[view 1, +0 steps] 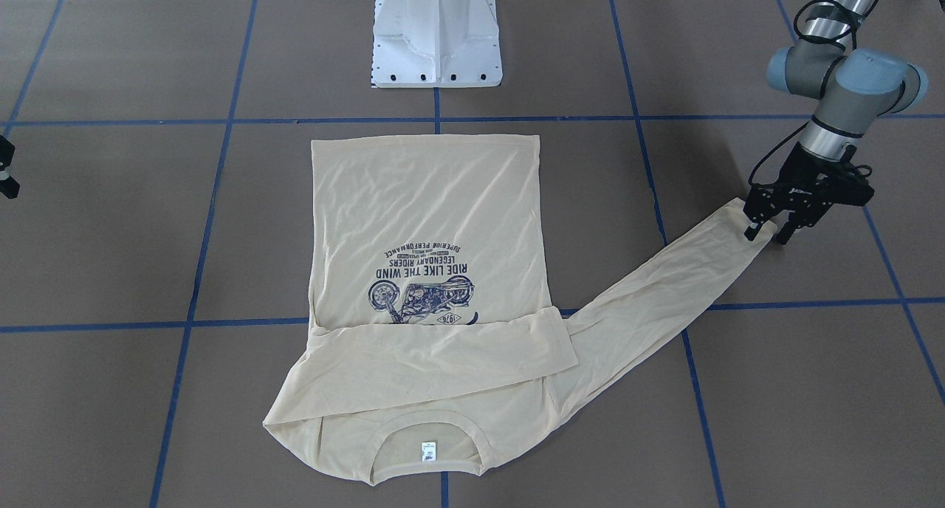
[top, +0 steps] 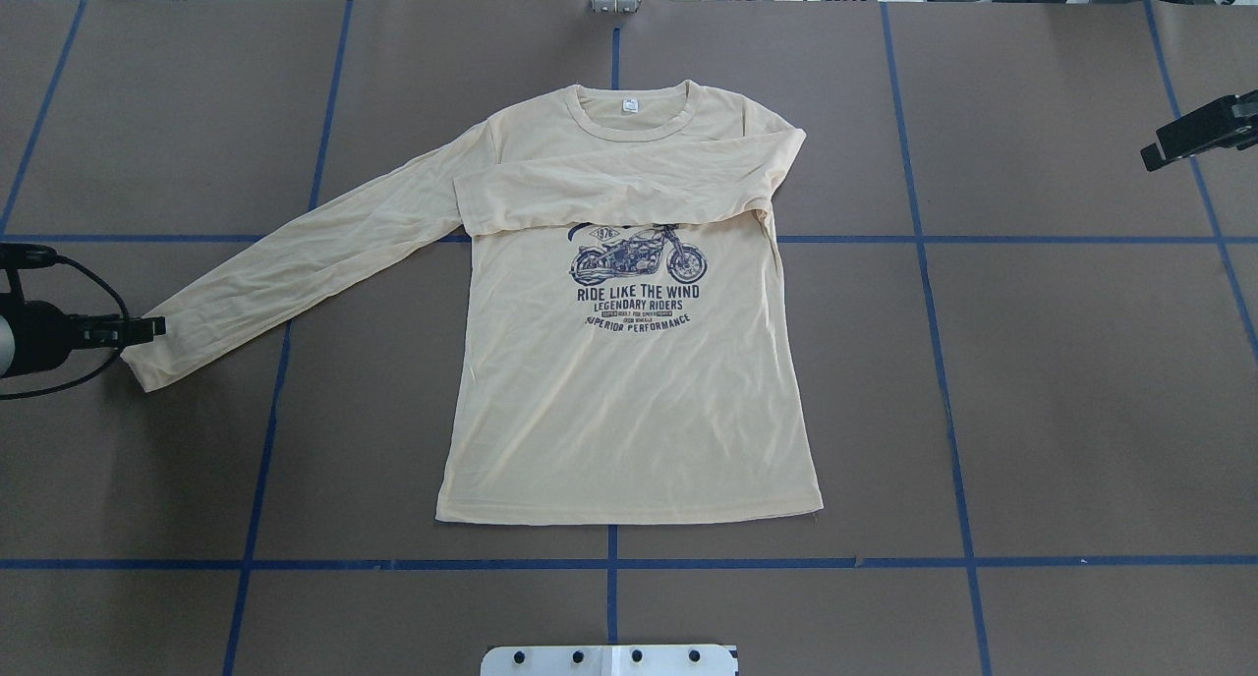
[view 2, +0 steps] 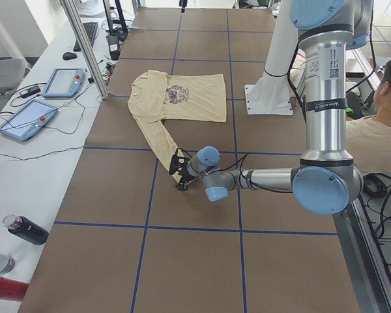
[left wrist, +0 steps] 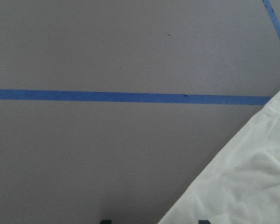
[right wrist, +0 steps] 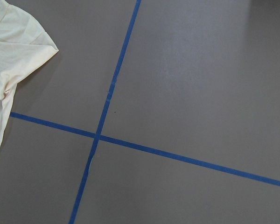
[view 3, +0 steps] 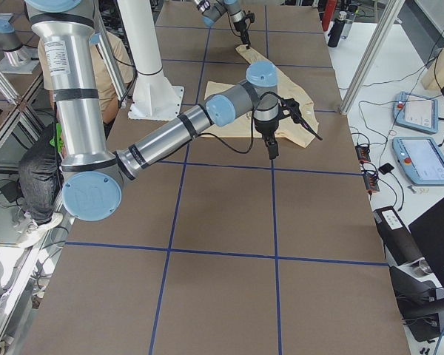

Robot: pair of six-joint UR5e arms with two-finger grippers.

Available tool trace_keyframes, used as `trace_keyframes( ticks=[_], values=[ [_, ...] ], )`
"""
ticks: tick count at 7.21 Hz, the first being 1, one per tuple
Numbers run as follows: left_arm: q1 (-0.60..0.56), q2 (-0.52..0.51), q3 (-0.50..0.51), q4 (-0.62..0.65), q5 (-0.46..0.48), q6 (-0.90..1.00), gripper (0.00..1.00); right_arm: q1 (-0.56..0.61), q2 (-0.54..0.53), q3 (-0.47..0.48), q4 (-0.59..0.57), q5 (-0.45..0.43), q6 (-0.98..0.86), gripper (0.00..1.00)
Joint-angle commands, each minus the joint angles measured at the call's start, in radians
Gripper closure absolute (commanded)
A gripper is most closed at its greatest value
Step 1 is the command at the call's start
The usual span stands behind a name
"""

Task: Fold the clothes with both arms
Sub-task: 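Lower the left gripper to the other sleeve cuff and grasp it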

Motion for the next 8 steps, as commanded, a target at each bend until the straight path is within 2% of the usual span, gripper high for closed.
trace_keyframes(
  ticks=[1, 2, 4, 8],
  values=[
    [-0.001, 0.04, -0.037, 0.0, -0.003, 0.018, 0.32, 0.0, 0.001, -0.002, 0.0, 0.0, 0.003, 0.0],
    [0.0, 0.04, -0.037, 0.0, -0.001, 0.017, 0.32, -0.002, 0.004, -0.002, 0.0, 0.0, 0.005, 0.0],
    [0.003, 0.037, -0.035, 0.0, -0.001, 0.017, 0.45, -0.002, 0.004, -0.002, 0.0, 0.0, 0.006, 0.0],
    [0.007, 0.03, -0.028, 0.005, -0.001, 0.017, 0.45, -0.002, 0.004, -0.003, 0.0, 0.0, 0.006, 0.0]
  ],
)
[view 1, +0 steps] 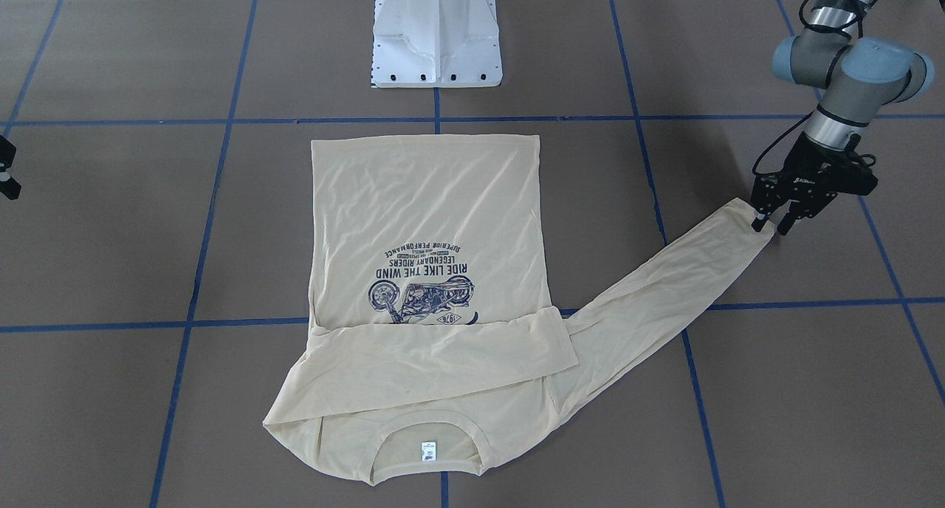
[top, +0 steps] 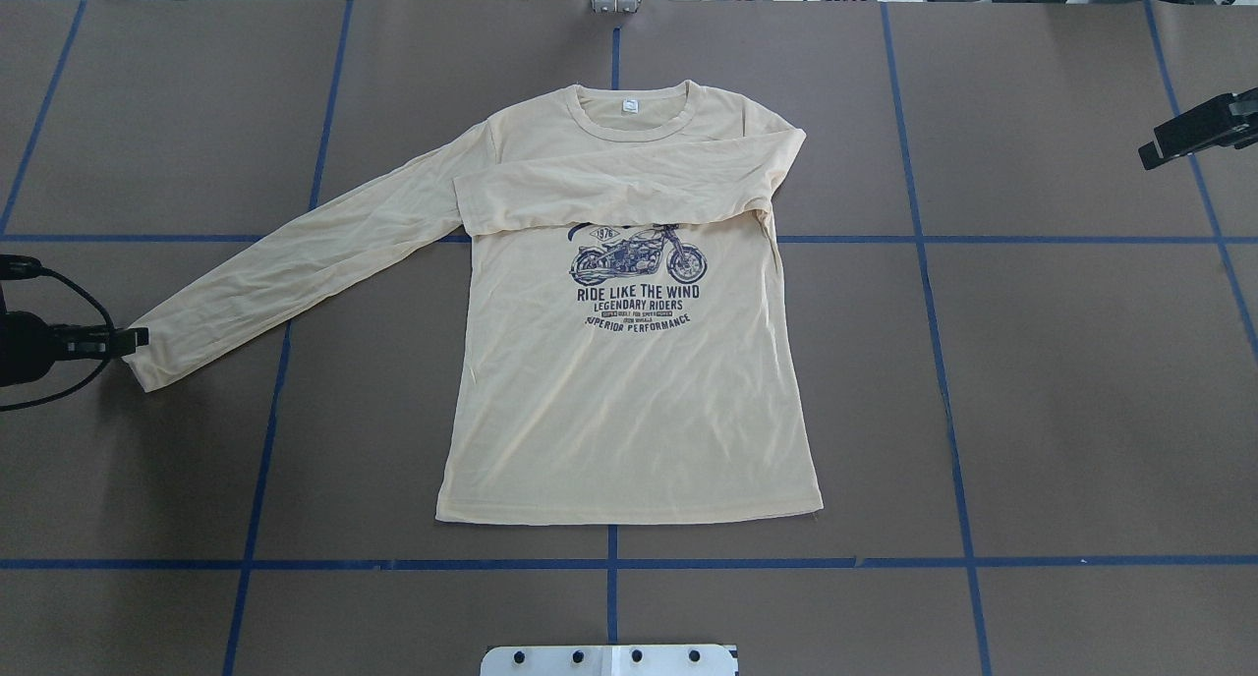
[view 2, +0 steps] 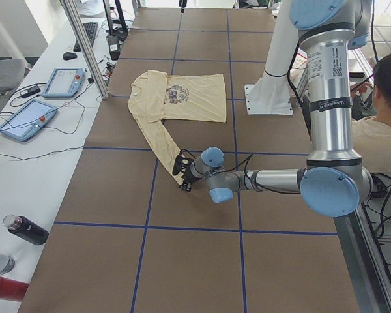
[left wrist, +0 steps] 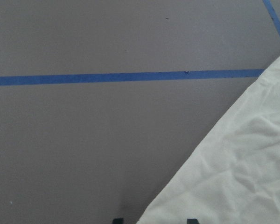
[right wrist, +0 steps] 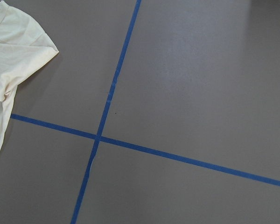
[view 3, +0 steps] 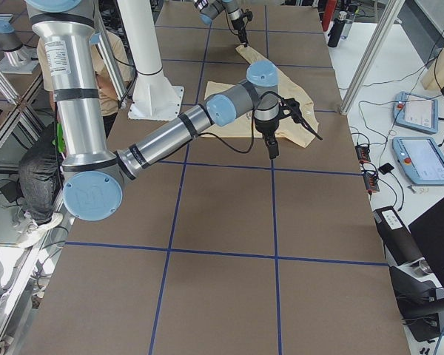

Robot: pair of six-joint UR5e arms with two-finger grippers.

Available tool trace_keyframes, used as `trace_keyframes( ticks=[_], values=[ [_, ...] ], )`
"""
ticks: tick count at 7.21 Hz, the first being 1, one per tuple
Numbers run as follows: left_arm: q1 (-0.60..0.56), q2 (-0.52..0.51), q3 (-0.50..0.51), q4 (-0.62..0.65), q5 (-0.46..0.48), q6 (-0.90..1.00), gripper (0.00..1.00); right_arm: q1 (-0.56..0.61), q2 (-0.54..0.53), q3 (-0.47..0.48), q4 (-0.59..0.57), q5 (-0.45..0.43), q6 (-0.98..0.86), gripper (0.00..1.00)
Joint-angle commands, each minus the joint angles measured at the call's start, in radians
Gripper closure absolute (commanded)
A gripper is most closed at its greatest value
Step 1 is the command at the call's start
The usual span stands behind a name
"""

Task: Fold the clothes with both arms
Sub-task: 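Lower the left gripper to the other sleeve cuff and grasp it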

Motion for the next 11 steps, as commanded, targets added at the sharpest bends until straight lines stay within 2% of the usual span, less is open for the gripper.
trace_keyframes(
  ticks=[1, 3, 6, 9, 11],
  values=[
    [0.001, -0.001, 0.001, 0.0, 0.0, 0.002, 0.45, 0.0, 0.0, -0.002, 0.0, 0.0, 0.0, 0.0],
    [0.003, -0.001, 0.003, 0.002, 0.0, 0.0, 0.48, 0.0, 0.0, -0.001, 0.0, 0.0, 0.0, 0.0],
    [0.003, 0.006, 0.004, 0.002, 0.0, 0.0, 0.66, 0.0, 0.0, 0.001, 0.0, 0.002, 0.002, 0.0],
    [0.003, 0.009, -0.001, 0.002, 0.0, 0.0, 1.0, 0.0, 0.002, 0.003, 0.0, 0.002, 0.002, 0.0],
    [0.0, 0.01, -0.022, 0.005, -0.012, 0.002, 1.0, 0.0, 0.003, 0.001, 0.0, 0.002, 0.002, 0.0]
  ],
)
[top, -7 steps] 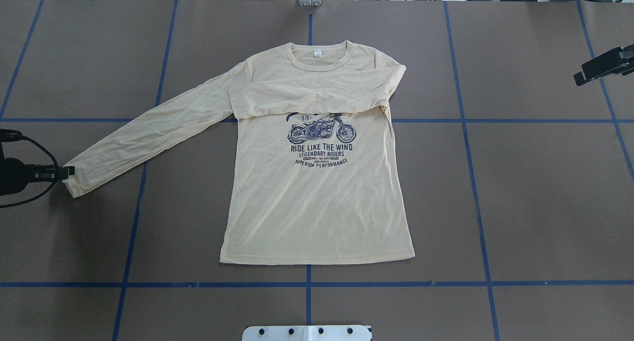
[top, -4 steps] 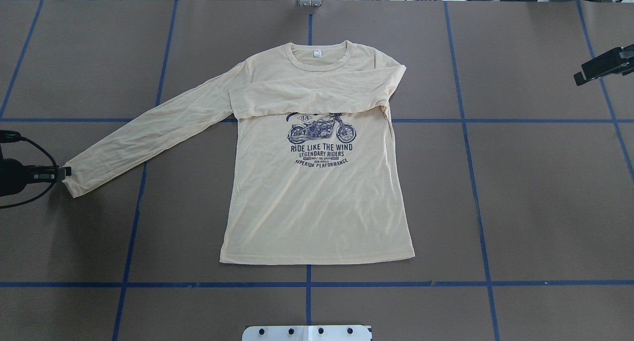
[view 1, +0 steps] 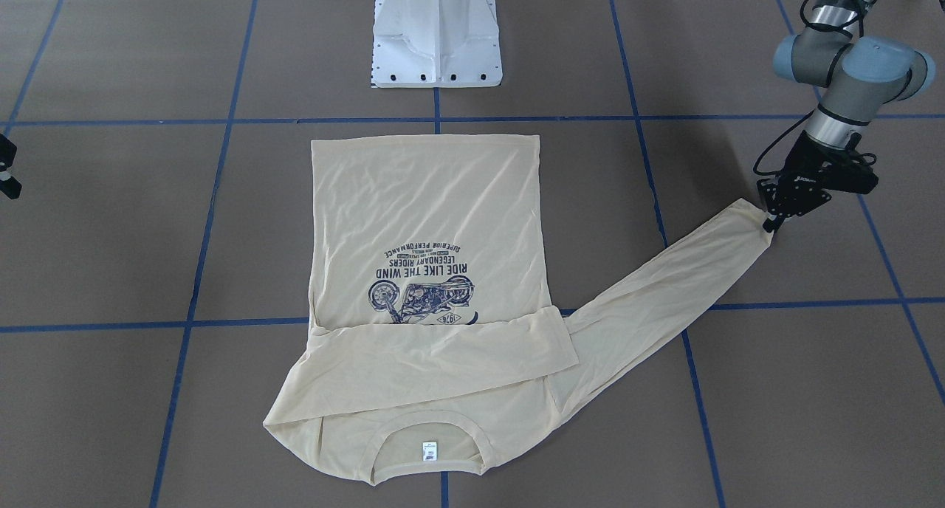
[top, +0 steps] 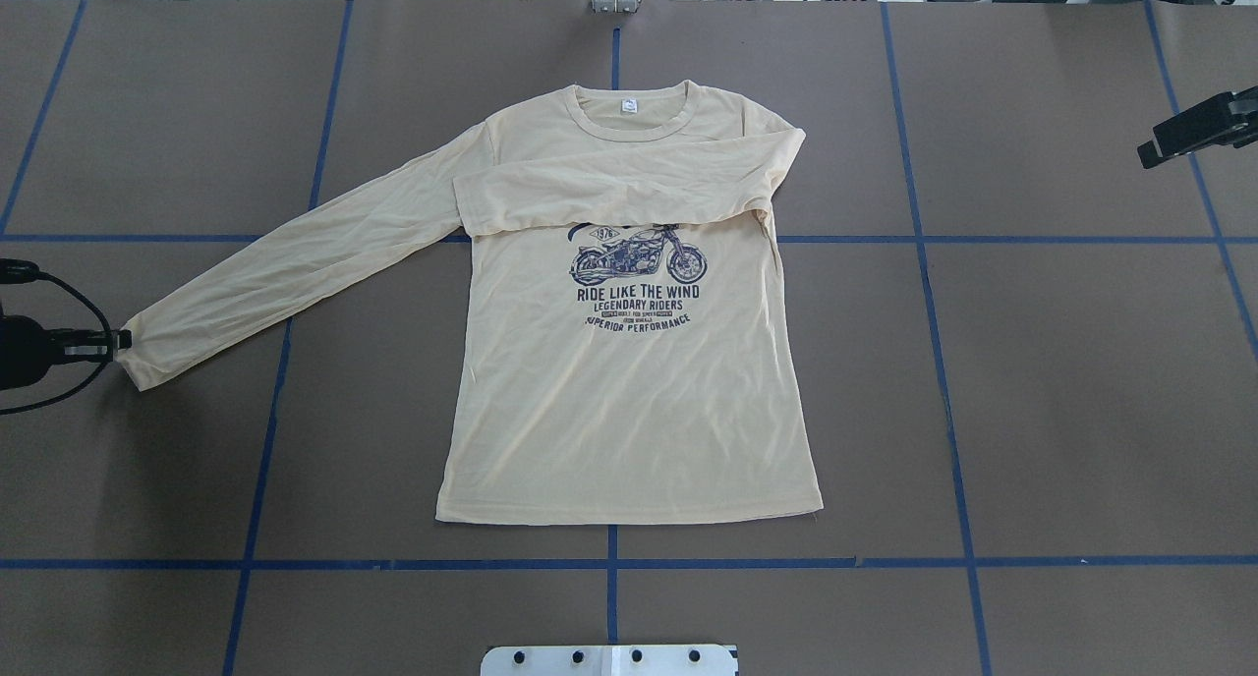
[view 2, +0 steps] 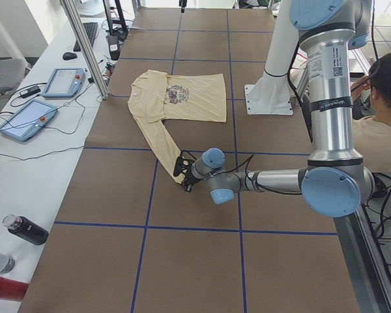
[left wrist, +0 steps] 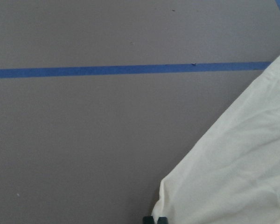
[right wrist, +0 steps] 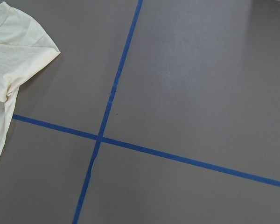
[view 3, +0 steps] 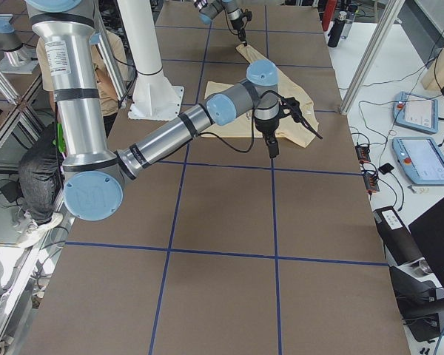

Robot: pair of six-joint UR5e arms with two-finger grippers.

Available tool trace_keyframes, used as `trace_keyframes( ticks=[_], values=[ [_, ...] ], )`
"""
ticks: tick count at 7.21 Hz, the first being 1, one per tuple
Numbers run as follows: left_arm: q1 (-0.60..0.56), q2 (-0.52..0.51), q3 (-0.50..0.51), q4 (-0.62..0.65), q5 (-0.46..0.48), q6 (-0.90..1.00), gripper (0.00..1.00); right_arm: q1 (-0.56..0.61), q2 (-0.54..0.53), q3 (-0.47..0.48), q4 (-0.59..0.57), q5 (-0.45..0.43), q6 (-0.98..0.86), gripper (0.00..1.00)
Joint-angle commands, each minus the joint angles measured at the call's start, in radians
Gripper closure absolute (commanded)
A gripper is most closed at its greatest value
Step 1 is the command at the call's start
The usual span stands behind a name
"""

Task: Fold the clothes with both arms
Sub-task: 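Lower the left gripper to the other sleeve cuff and grasp it, then carry the sleeve with the left gripper across the shirt toward the collar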

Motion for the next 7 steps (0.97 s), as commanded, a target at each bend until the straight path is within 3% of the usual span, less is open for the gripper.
trace_keyframes(
  ticks=[1, 3, 5, 6, 7],
  values=[
    [-0.005, 0.001, -0.051, 0.015, -0.068, 0.002, 1.0, 0.0, 0.004, -0.001, 0.0, -0.001, 0.0, 0.0],
    [-0.048, -0.034, -0.17, 0.214, -0.135, 0.04, 1.0, 0.0, 0.005, -0.003, 0.0, -0.001, 0.002, 0.0],
    [-0.063, -0.153, -0.398, 0.618, -0.136, 0.069, 1.0, 0.0, 0.007, -0.006, 0.0, -0.001, 0.002, 0.0],
    [-0.063, -0.298, -0.48, 0.868, -0.136, 0.069, 1.0, 0.0, 0.007, -0.007, 0.0, -0.001, 0.002, 0.0],
    [-0.062, -0.47, -0.487, 1.065, -0.136, 0.056, 1.0, 0.0, 0.007, -0.007, 0.0, -0.003, 0.002, 0.0]
  ],
)
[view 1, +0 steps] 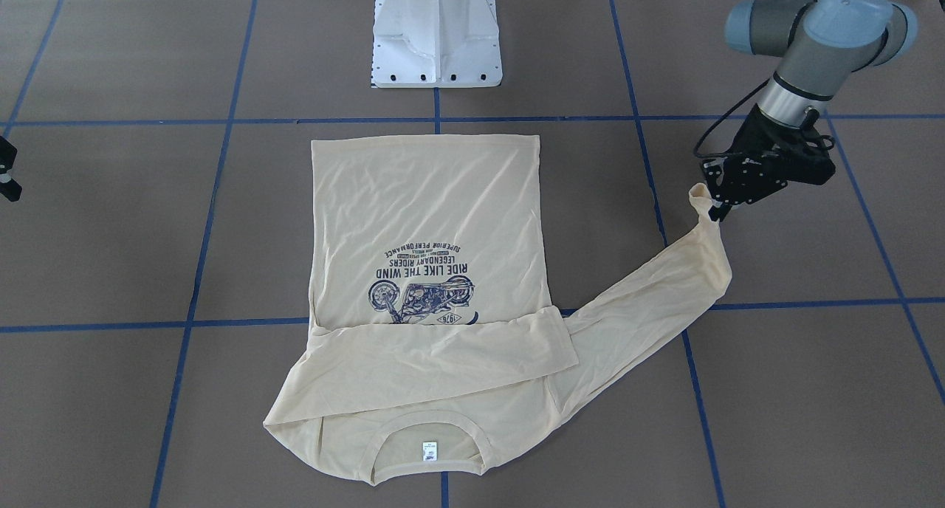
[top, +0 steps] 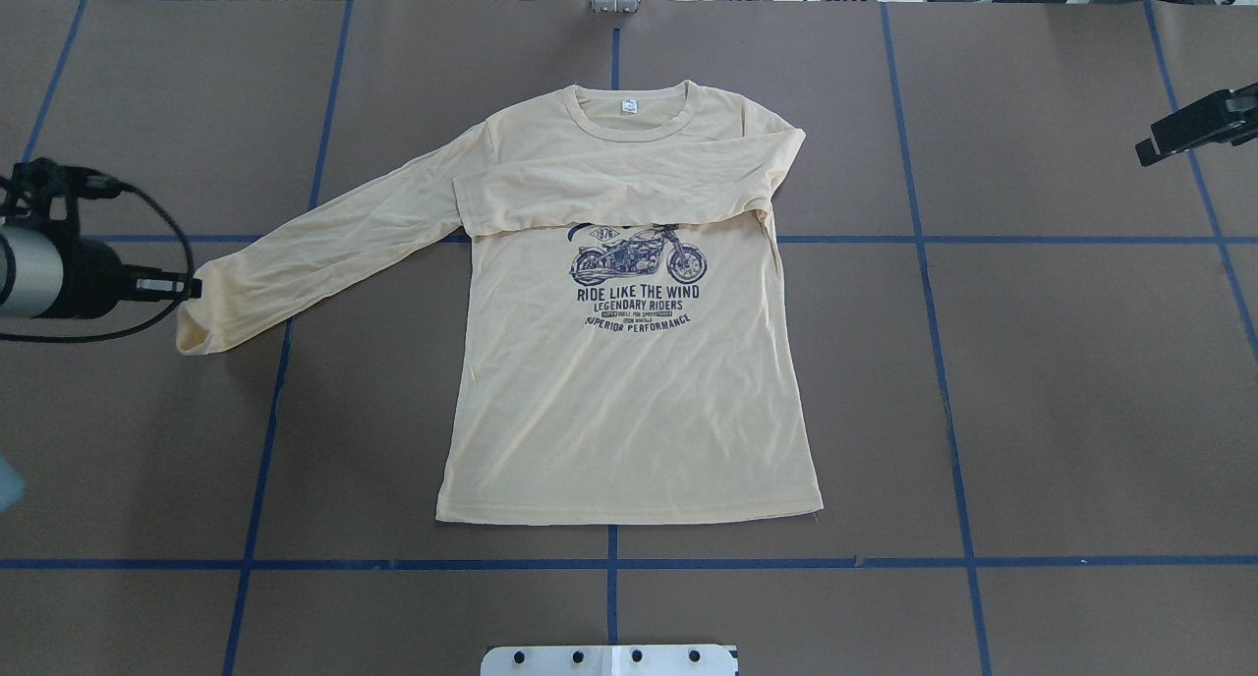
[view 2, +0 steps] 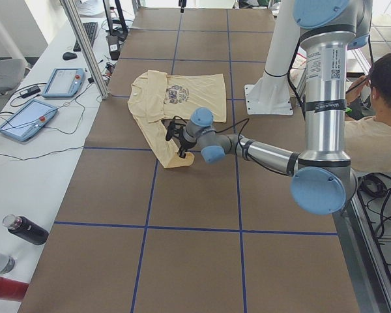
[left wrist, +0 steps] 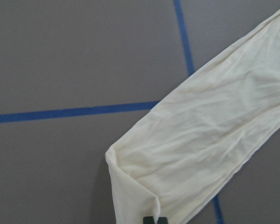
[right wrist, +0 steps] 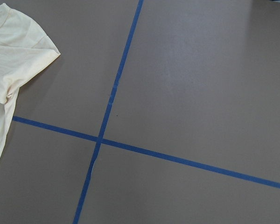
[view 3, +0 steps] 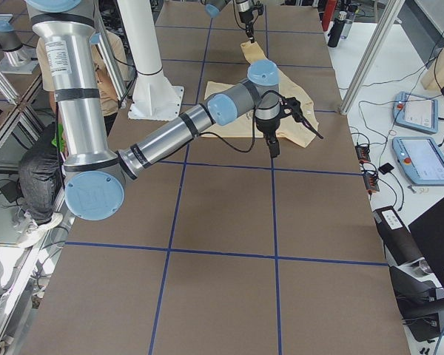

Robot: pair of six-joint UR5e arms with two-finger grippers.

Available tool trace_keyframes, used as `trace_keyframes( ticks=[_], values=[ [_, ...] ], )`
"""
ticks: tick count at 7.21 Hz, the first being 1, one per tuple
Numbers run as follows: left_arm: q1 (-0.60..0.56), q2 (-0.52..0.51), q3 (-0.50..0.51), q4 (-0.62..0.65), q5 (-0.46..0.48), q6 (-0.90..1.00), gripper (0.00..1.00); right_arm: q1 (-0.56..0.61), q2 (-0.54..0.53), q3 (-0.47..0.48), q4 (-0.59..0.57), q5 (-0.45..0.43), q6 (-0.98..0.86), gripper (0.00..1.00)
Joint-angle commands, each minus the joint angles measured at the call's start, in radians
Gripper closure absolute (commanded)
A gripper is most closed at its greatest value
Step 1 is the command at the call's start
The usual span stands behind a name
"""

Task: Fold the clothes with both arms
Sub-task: 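Carry the sleeve with the left gripper across the shirt toward the collar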

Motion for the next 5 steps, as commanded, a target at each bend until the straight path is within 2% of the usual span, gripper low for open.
trace_keyframes(
  ticks=[1, 2, 3, 5],
  values=[
    [0.003, -0.336, -0.046, 0.416, -0.004, -0.011, 1.0, 0.0, 0.0, -0.001, 0.0, -0.001, 0.0, 0.0],
    [0.006, -0.438, -0.011, 0.478, -0.054, -0.033, 1.0, 0.0, 0.0, -0.001, 0.0, -0.001, 0.0, 0.0],
    [0.012, -0.554, 0.087, 0.479, -0.068, -0.128, 1.0, 0.0, 0.0, -0.001, 0.0, -0.001, 0.0, 0.0],
    [0.015, -0.784, 0.329, 0.47, -0.07, -0.196, 1.0, 0.0, 0.0, -0.001, 0.0, -0.001, 0.002, 0.0]
  ],
)
